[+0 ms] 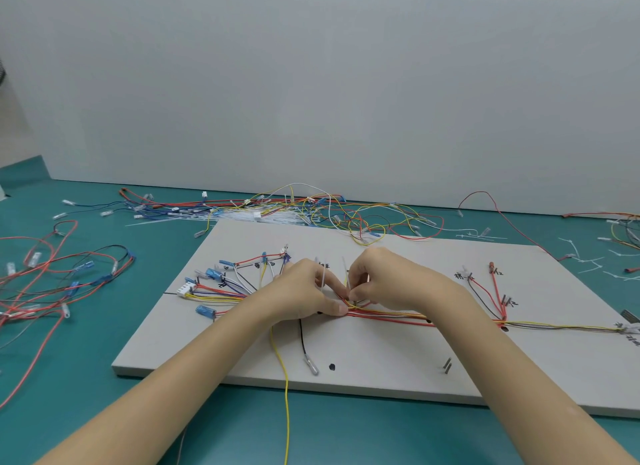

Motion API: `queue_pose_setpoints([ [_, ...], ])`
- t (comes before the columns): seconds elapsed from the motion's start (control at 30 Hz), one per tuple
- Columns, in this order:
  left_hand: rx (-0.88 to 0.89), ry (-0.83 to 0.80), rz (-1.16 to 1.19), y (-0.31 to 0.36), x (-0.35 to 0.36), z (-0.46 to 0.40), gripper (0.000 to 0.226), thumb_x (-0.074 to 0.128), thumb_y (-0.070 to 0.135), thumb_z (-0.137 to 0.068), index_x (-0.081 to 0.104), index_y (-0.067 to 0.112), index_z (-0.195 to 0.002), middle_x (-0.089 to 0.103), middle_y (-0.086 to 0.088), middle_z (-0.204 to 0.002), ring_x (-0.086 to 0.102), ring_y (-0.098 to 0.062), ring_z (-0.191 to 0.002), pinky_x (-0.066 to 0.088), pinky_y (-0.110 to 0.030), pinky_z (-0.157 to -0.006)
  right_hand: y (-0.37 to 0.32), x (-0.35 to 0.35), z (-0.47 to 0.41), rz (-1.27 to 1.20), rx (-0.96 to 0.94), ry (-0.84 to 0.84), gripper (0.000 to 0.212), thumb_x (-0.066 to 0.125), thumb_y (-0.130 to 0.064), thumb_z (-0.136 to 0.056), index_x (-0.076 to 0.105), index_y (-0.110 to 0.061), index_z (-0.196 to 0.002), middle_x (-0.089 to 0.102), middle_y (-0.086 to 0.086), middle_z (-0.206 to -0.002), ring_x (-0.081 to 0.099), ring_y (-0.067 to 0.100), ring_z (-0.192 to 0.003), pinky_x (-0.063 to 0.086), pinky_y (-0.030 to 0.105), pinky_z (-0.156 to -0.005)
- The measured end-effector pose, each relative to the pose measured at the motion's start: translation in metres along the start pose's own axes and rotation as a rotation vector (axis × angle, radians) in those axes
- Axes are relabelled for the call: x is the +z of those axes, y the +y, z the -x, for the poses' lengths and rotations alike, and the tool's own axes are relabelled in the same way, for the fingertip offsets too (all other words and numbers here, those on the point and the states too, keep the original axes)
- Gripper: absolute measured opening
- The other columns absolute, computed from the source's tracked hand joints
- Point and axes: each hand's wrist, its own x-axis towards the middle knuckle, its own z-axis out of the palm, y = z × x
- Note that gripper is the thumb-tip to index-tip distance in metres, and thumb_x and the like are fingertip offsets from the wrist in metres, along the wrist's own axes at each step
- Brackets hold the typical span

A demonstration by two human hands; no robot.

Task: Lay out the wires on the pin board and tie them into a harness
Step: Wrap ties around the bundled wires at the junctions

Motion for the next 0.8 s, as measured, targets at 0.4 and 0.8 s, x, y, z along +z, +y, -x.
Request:
queue_pose_setpoints([
  [0.4,0.007,0.006,0.003,-0.0001,-0.0001,-0.0005,0.017,0.082,0.037,-0.073,0.069,0.047,-0.073,0.063,-0.008,-0.107,0.050,-0.019,-0.108,0.043,-0.025,-0.081,-0.0070,-0.0018,-0.0077,0.107,0.024,-0.024,0.010,0.068,-0.012,-0.083,0.067,-0.017,-0.075,0.065,0.004,-0.076,0.056,0.019,-0.070,0.040,0.026,-0.058],
  [0.8,0.015,0.000,0.026,-0.0011,-0.0005,0.0000,0.015,0.082,0.036,-0.073,0.071,0.045,-0.076,0.063,-0.010,-0.108,0.054,-0.016,-0.102,0.041,-0.022,-0.074,-0.0028,-0.0043,-0.0011,0.054,-0.024,0.002,0.016,0.068,-0.013,-0.085,0.063,-0.022,-0.073,0.067,0.003,-0.083,0.056,0.018,-0.074,0.045,0.030,-0.068],
])
